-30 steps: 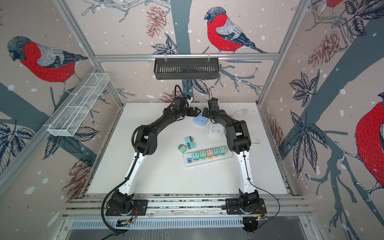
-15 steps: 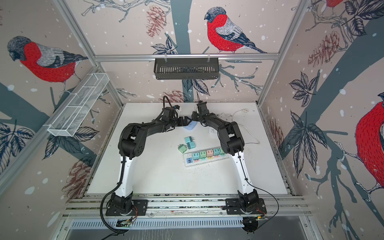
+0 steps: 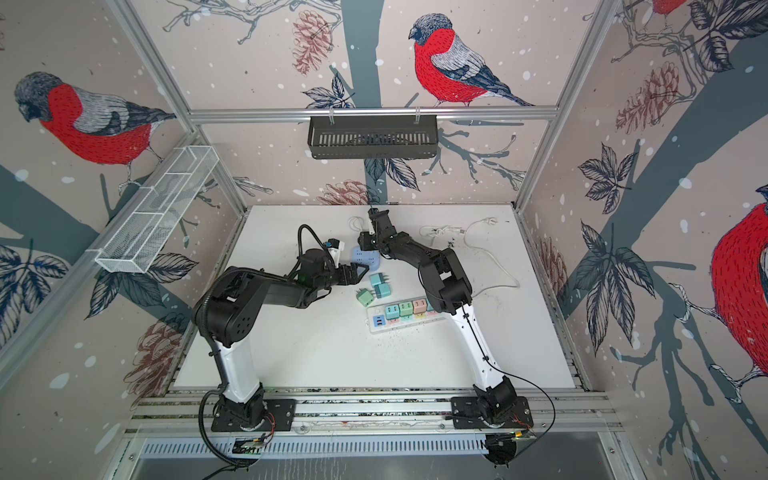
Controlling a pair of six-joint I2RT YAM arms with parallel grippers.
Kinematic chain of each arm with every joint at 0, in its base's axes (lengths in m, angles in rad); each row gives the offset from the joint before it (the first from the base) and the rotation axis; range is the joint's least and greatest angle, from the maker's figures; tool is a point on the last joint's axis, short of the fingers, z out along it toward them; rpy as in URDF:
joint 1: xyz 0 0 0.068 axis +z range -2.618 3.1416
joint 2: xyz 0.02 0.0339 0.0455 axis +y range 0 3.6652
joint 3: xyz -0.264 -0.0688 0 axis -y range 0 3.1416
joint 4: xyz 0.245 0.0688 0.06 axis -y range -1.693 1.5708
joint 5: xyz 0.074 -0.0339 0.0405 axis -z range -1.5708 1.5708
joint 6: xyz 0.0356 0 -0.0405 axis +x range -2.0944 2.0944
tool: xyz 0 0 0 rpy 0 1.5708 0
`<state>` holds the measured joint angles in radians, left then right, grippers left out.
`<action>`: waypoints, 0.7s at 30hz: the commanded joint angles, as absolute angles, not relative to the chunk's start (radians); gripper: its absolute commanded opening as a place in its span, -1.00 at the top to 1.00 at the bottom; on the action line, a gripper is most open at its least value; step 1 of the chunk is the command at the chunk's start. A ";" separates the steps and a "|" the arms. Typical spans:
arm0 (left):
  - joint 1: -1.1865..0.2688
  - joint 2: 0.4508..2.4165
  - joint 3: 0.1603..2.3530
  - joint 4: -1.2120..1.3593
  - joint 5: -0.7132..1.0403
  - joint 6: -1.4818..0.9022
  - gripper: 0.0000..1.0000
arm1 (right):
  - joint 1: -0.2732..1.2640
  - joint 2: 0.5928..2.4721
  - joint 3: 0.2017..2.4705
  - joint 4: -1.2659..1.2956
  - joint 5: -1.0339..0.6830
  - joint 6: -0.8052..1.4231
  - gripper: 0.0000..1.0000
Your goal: Insert the plug
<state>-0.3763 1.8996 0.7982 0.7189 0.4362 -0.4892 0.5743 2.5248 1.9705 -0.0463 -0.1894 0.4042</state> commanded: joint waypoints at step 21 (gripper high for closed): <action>-0.279 1.387 0.482 0.772 0.075 -0.373 -0.96 | 0.686 2.440 1.767 0.121 -0.172 0.566 -0.19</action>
